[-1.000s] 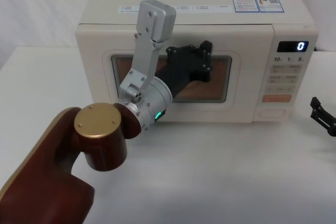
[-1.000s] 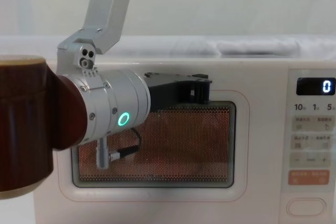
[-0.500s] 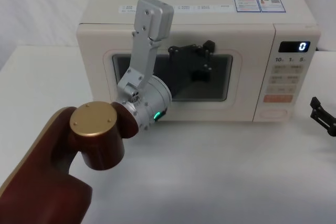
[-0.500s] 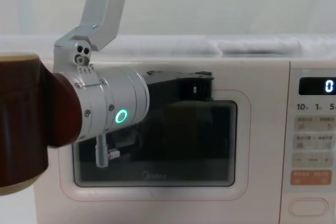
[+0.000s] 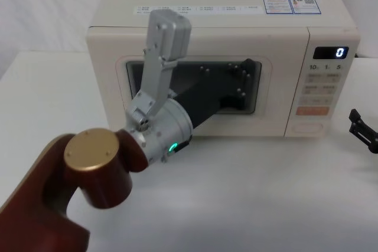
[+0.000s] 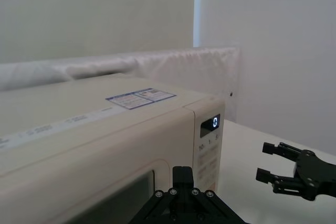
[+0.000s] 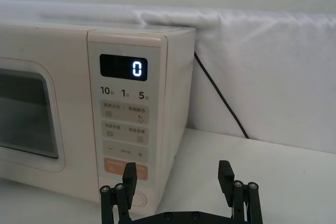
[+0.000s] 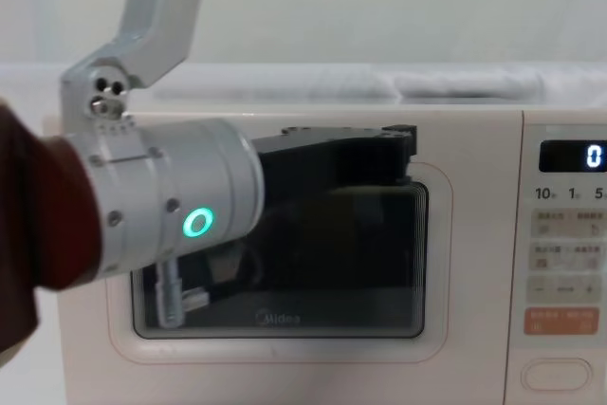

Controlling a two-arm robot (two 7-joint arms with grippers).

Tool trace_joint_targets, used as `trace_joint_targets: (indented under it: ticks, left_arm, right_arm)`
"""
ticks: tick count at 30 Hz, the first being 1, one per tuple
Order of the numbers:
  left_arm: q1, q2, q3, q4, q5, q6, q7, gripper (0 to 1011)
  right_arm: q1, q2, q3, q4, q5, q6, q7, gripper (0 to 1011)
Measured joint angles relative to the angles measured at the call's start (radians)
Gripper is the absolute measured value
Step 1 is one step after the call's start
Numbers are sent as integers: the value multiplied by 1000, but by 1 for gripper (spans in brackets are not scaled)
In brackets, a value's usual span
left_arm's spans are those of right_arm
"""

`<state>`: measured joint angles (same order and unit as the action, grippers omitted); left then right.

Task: Press the button to open the microwave door with one hand; close the microwave door with the other hand.

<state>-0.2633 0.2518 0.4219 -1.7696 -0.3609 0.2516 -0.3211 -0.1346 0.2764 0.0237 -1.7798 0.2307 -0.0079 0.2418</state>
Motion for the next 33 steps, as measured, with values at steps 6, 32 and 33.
trace_joint_targets:
  ticks: [6, 32, 33]
  left_arm:
    - [59, 25, -21, -46, -27, -11, 26, 0]
    - [355, 80, -264, -107, 40, -143, 228, 0]
    - [360, 77, -272, -101, 42, -153, 232, 0]
  right_arm:
    - [0, 0, 0, 0, 0, 0, 0, 1002]
    - [0, 0, 0, 0, 0, 0, 0, 1002]
    - [0, 0, 0, 0, 0, 0, 0, 1002]
